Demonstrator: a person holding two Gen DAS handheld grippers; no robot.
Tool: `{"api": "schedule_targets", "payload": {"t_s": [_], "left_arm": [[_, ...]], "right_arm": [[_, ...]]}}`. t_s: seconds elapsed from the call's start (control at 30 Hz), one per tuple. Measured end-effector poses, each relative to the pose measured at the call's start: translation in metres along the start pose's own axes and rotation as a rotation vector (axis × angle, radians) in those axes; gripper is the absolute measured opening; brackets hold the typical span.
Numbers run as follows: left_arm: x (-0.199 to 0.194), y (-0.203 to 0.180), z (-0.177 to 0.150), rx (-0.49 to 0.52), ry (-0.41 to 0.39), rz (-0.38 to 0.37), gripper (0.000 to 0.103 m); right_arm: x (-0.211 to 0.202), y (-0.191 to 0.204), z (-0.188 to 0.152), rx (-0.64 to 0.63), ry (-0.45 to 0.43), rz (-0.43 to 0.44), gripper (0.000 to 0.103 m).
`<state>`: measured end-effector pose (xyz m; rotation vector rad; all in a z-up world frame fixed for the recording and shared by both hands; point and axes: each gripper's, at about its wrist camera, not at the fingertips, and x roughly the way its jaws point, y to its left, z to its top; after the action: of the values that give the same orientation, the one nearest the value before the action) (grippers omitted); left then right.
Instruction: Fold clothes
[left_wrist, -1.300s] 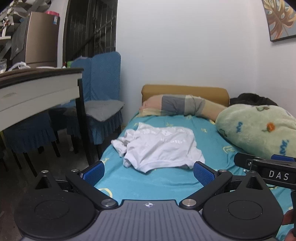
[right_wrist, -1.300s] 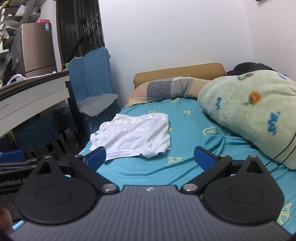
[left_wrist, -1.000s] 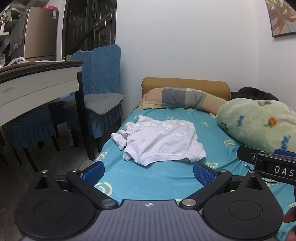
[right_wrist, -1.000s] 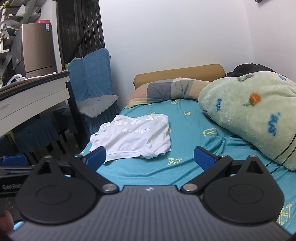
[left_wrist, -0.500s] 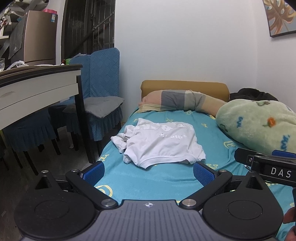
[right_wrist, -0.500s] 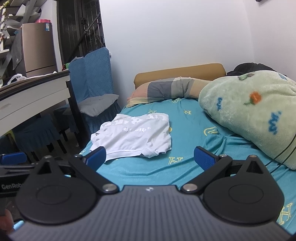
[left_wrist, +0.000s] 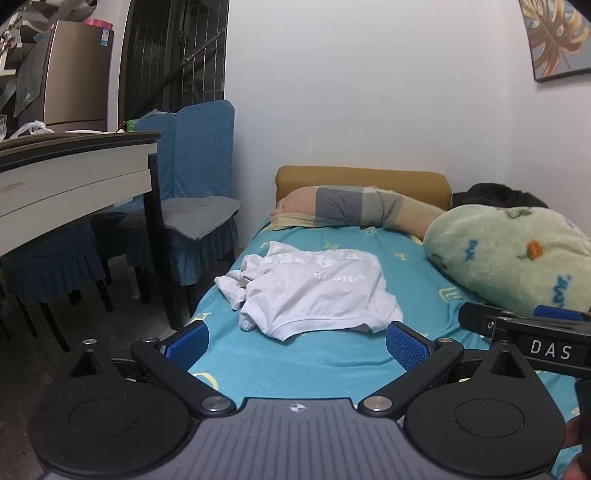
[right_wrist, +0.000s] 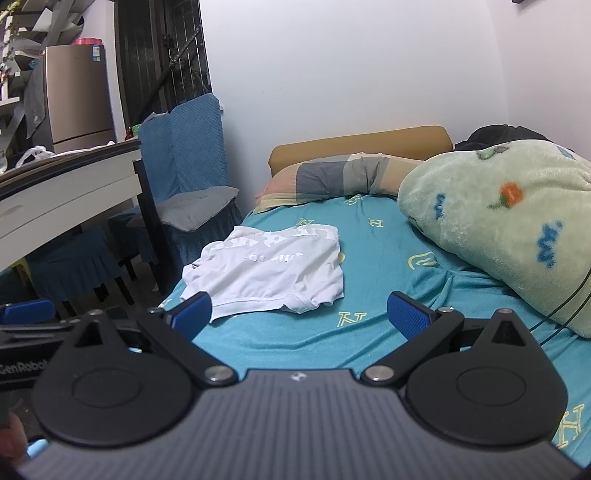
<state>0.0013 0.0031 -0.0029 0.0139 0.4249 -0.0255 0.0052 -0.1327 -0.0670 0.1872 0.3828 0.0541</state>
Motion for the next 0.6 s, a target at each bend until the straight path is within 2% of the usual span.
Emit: {"api": "schedule_targets", "payload": {"t_s": [0.17,0.3,0.47,0.6], "left_arm": [[0.005,0.005,0.005,-0.033,-0.019,0.015,0.103],[0.035,0.01,0.026,0.006,-0.033,0.052,0.103],[0.104,0.012,0.039,0.12,0.049,0.066,0.103],[0.166,0.007,0.017,0.243,0.158,0.022,0.103]], "right_arm": [[0.004,-0.008,0.005,0.055,-0.037,0.011,0.103],[0.021,-0.01,0.022,0.055,-0.062,0.008,0.103],[0.063,-0.01,0.041,-0.012,-0.076,0.025,0.102],[0.124,-0.008,0.026,-0.097,0.046,0.009,0.102]]}}
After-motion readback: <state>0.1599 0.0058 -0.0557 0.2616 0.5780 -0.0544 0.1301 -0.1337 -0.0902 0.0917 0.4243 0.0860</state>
